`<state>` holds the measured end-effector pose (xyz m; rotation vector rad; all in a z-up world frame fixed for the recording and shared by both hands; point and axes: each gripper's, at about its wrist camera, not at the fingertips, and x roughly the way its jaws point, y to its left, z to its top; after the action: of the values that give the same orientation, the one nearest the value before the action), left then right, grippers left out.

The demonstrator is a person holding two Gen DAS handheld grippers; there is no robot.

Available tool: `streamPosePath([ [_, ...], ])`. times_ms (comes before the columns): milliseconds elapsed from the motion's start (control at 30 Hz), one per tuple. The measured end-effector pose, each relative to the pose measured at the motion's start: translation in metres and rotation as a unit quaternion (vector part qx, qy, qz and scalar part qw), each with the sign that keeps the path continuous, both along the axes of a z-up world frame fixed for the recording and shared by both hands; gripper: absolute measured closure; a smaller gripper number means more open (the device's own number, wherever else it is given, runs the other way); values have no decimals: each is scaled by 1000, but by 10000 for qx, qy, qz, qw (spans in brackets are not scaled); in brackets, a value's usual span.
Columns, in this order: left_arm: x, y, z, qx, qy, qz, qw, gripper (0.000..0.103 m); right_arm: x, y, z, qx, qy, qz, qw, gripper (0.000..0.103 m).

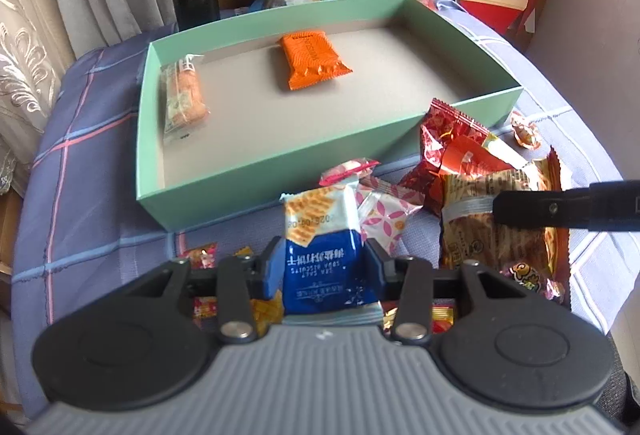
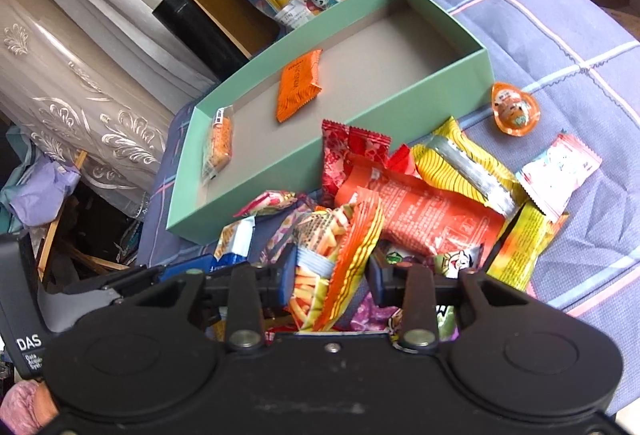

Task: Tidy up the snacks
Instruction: 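Grasp biscuit pack with left tool while right tool grasps striped chip bag, then lower both held snacks into the green tray and open both tools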

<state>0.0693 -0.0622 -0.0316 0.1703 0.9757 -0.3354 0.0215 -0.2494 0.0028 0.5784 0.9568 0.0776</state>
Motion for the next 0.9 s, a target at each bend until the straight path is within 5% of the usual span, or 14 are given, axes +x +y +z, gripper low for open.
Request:
streamPosePath([
  [267, 4, 25, 39, -469, -298, 137, 9984, 61, 13, 2, 43, -130, -367, 111, 9992, 68],
  [467, 38, 32, 60, -423, -645, 318, 9965, 61, 48, -6, 65, -463, -647, -56, 9968, 68],
  [900, 148, 16, 44, -101, -620, 604, 9962, 61, 157, -47, 46, -905, -592, -594, 9924, 68],
])
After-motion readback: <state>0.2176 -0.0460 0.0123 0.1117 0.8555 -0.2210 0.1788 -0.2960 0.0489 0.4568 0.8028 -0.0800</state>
